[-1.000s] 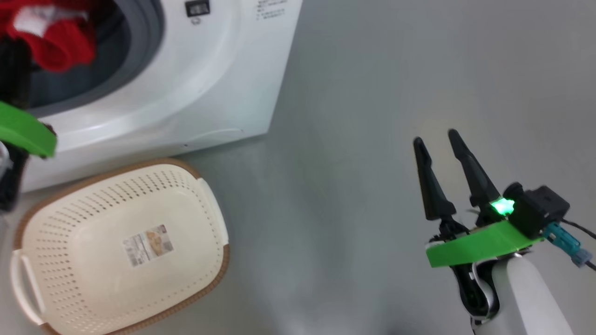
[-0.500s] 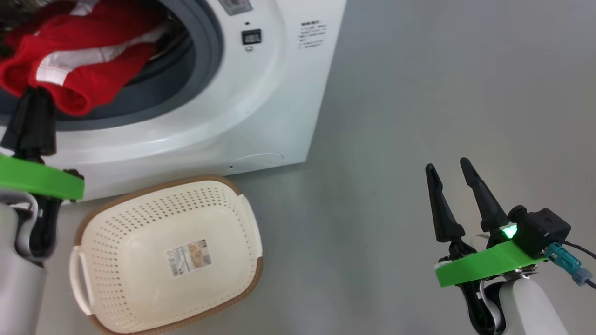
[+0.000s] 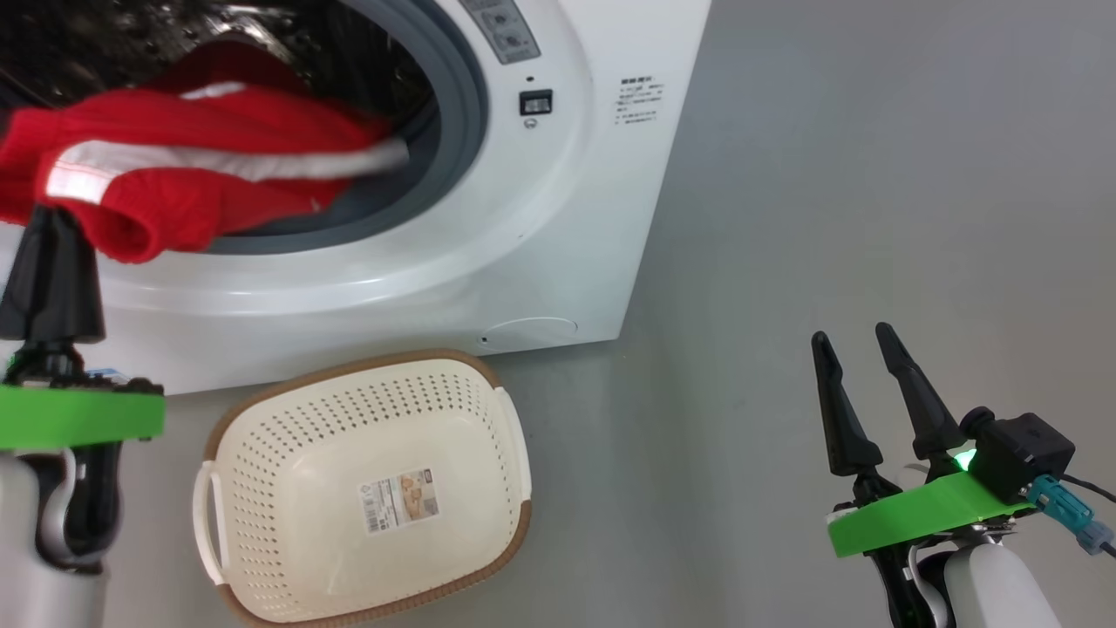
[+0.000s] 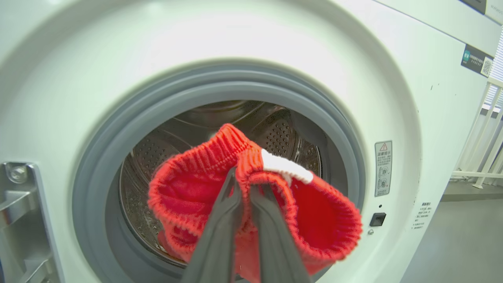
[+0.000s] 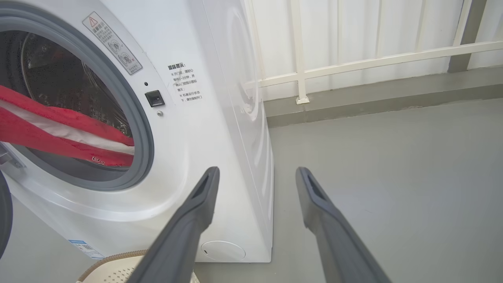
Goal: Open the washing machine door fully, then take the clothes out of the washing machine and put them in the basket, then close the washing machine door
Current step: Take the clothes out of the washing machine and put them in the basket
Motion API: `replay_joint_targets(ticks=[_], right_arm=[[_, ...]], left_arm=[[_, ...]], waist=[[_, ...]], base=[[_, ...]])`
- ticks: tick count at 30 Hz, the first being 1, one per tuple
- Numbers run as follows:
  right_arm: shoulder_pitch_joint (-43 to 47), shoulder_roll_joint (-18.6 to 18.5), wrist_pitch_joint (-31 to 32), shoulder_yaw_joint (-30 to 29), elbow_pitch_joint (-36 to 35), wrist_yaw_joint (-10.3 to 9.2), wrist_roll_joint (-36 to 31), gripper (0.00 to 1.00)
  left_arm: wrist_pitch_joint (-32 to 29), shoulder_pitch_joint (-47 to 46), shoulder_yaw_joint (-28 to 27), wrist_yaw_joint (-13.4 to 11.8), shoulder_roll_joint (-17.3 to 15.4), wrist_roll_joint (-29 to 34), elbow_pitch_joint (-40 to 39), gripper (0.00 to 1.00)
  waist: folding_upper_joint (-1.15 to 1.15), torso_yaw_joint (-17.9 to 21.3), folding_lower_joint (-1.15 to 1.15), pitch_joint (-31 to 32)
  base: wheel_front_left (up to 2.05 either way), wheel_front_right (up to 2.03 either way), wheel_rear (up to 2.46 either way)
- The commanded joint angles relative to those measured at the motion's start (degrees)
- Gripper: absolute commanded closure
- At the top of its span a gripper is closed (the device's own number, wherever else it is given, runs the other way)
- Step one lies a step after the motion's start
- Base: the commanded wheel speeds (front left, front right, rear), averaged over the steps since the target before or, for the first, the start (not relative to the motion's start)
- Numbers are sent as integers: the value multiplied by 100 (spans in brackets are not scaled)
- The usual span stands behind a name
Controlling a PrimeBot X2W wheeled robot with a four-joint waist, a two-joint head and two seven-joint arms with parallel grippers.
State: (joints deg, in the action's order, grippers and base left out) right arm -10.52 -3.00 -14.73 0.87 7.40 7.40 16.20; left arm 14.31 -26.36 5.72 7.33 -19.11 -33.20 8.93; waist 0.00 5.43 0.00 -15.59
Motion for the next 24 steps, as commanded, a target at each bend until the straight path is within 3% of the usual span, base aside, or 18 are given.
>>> replay_joint_targets(ticks=[1, 14, 24], right_arm=[[75, 13, -27, 93, -124, 9, -103, 0], [190, 13, -27, 104, -101, 9, -121, 0], [88, 13, -27, 194, -141, 9, -94, 0]], left_arm=[[69, 84, -350, 15, -161, 111, -400, 100], [69, 1008, -761, 15, 7, 397, -1846, 100], [69, 1499, -625, 15, 193, 302, -1319, 100]], waist=[[0, -90, 0, 97], [0, -154, 0, 217], [0, -124, 0, -29]], base=[[0, 0, 0], [0, 0, 0], [0, 0, 0]])
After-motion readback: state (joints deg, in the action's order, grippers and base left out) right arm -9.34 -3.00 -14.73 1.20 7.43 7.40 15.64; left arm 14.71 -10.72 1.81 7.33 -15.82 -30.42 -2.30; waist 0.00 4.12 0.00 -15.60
